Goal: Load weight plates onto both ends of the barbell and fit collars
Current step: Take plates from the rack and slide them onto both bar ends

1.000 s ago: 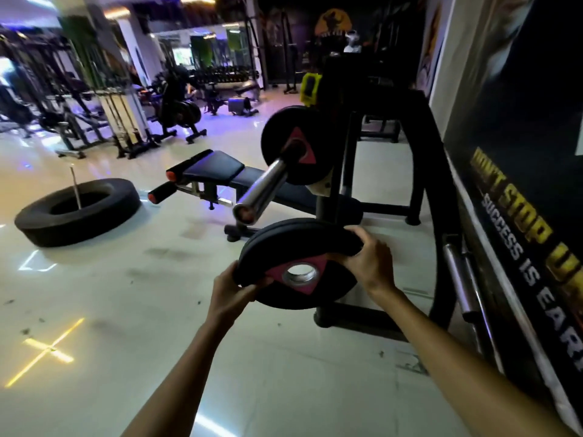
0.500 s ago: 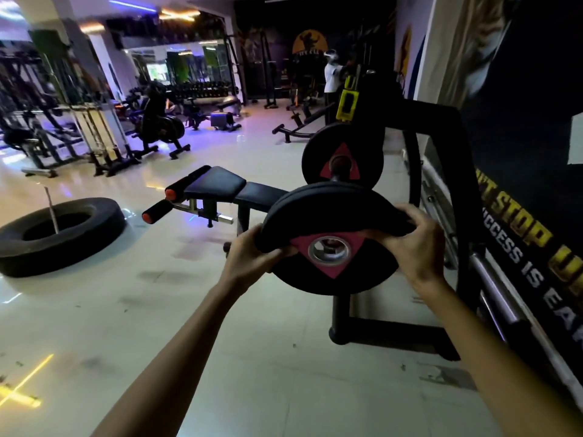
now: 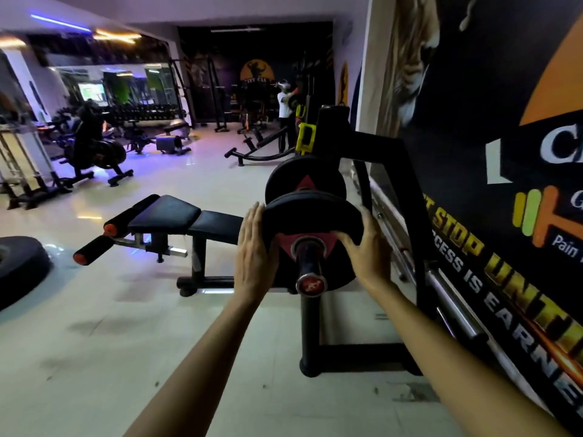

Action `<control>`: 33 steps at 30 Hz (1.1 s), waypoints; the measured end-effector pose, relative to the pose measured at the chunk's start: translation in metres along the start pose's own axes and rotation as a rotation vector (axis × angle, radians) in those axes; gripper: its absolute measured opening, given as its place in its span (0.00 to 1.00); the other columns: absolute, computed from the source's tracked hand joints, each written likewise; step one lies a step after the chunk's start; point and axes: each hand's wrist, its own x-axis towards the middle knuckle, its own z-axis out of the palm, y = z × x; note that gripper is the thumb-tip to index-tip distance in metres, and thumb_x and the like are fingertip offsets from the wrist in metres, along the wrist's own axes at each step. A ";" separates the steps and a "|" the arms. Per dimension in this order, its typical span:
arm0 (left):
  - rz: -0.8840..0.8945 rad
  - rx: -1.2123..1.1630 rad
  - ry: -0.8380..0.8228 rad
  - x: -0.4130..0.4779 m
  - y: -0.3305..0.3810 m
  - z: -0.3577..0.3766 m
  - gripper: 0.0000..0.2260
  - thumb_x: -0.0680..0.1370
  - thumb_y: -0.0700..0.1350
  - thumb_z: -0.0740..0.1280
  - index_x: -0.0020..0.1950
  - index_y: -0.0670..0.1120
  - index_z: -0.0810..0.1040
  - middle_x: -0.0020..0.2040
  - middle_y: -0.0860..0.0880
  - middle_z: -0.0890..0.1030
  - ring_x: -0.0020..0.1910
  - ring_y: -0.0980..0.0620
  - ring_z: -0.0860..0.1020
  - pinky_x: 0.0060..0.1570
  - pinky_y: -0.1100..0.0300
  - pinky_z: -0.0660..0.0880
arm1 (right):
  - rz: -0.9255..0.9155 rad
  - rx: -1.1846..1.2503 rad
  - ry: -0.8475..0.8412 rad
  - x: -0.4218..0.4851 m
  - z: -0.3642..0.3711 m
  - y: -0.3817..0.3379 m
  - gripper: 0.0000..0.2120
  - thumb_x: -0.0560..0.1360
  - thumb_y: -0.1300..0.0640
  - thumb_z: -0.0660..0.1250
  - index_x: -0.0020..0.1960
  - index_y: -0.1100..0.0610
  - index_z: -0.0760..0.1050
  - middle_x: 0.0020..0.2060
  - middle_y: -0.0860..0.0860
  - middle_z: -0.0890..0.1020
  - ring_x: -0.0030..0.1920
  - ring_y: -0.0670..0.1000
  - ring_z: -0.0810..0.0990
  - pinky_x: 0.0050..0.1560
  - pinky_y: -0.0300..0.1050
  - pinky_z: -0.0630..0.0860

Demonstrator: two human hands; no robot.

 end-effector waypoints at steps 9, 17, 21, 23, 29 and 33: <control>0.340 0.367 0.065 0.025 -0.047 0.057 0.26 0.82 0.52 0.45 0.75 0.49 0.36 0.76 0.56 0.34 0.75 0.57 0.38 0.73 0.53 0.38 | -0.366 -0.640 0.094 0.012 0.052 0.041 0.33 0.78 0.45 0.45 0.72 0.50 0.27 0.71 0.44 0.26 0.72 0.44 0.28 0.71 0.49 0.32; 0.233 0.378 0.014 0.072 -0.079 0.103 0.34 0.79 0.50 0.52 0.73 0.52 0.29 0.75 0.56 0.31 0.73 0.60 0.33 0.72 0.54 0.37 | -0.468 -0.687 0.163 0.084 0.098 0.076 0.33 0.79 0.45 0.47 0.73 0.51 0.29 0.71 0.45 0.27 0.72 0.45 0.28 0.71 0.51 0.31; 0.169 0.409 -0.020 0.104 -0.097 0.129 0.35 0.79 0.50 0.54 0.73 0.52 0.28 0.75 0.48 0.43 0.73 0.60 0.33 0.73 0.53 0.40 | -0.448 -0.667 0.105 0.125 0.124 0.094 0.33 0.78 0.44 0.47 0.72 0.51 0.28 0.71 0.45 0.26 0.71 0.45 0.27 0.71 0.51 0.32; 0.143 0.413 -0.060 0.118 -0.108 0.142 0.39 0.80 0.48 0.58 0.71 0.53 0.26 0.75 0.49 0.40 0.72 0.61 0.31 0.72 0.53 0.38 | -0.437 -0.700 0.101 0.141 0.136 0.103 0.33 0.79 0.44 0.46 0.72 0.52 0.27 0.70 0.46 0.25 0.71 0.46 0.26 0.71 0.52 0.33; 0.213 0.419 0.006 0.131 -0.121 0.159 0.33 0.79 0.52 0.51 0.72 0.52 0.28 0.72 0.58 0.27 0.72 0.60 0.32 0.72 0.52 0.36 | -0.479 -0.688 0.137 0.160 0.153 0.121 0.33 0.78 0.45 0.46 0.73 0.54 0.31 0.72 0.48 0.28 0.73 0.48 0.29 0.71 0.53 0.31; 0.191 0.416 -0.065 0.131 -0.123 0.156 0.32 0.79 0.53 0.48 0.71 0.54 0.25 0.71 0.59 0.25 0.71 0.60 0.30 0.72 0.52 0.35 | -0.458 -0.672 0.102 0.157 0.150 0.117 0.32 0.79 0.45 0.44 0.73 0.53 0.29 0.71 0.47 0.27 0.72 0.47 0.28 0.71 0.52 0.30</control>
